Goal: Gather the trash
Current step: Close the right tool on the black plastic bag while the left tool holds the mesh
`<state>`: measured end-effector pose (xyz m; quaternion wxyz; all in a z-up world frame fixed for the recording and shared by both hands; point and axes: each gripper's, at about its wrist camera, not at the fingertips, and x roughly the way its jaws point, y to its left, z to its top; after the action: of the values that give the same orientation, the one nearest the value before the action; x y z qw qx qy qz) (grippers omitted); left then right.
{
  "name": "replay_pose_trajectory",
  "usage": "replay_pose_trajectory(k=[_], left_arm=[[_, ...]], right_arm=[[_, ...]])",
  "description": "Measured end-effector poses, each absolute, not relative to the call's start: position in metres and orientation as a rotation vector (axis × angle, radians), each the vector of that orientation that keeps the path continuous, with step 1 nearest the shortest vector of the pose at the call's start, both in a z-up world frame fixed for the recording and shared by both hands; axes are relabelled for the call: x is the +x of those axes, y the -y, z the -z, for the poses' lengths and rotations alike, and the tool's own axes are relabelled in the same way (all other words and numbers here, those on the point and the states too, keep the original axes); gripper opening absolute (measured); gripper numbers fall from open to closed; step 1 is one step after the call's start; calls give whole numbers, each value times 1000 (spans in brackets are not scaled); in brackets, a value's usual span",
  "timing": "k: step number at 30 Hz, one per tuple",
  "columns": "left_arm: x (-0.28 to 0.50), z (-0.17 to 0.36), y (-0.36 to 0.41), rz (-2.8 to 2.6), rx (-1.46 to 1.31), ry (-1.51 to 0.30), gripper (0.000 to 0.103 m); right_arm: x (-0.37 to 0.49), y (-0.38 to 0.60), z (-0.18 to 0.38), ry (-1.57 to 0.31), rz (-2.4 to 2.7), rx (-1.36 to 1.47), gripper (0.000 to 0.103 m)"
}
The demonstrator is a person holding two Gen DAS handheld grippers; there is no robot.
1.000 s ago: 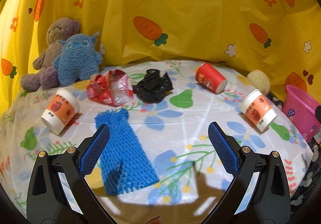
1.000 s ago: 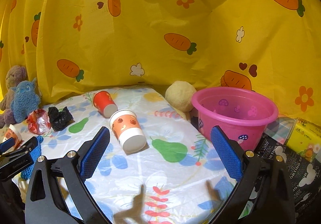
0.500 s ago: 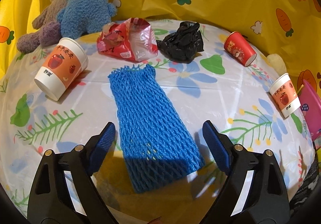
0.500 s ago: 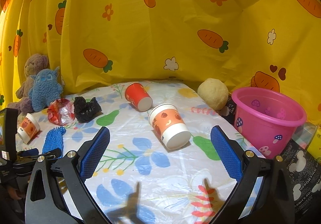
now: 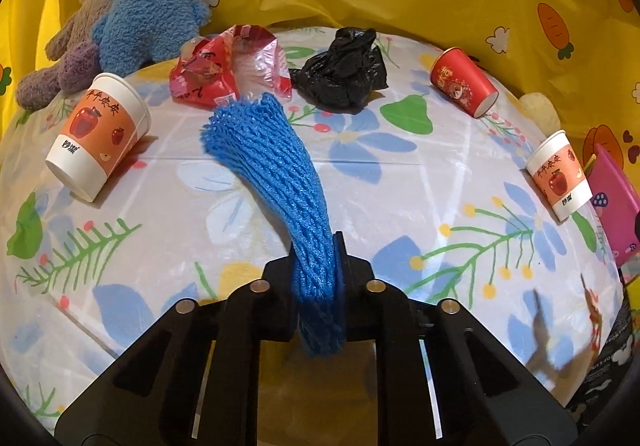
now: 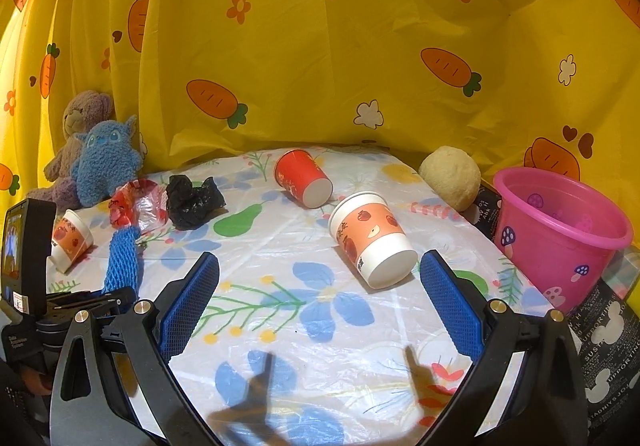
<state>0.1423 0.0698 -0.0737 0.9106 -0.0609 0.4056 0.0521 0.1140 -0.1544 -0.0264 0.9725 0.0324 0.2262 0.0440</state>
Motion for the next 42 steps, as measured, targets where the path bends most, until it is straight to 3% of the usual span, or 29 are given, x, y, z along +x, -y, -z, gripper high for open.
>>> replay_pose_trajectory(k=[22, 27, 30, 32, 36, 42], left_arm=[[140, 13, -123, -117, -217, -627, 11], [147, 12, -135, -147, -220, -609, 11], [151, 13, -142, -140, -231, -606, 11], [155, 15, -145, -147, -233, -608, 11], [161, 19, -149, -158, -228, -618, 11], [167, 23, -152, -155, -230, -627, 11]], right_arm=[[201, 67, 23, -539, -284, 14, 96], [233, 43, 26, -583, -320, 22, 91], [250, 26, 29, -599, -337, 18, 86], [261, 15, 31, -610, -354, 15, 77], [281, -2, 36, -637, -372, 22, 72], [303, -13, 47, -684, -381, 36, 52]])
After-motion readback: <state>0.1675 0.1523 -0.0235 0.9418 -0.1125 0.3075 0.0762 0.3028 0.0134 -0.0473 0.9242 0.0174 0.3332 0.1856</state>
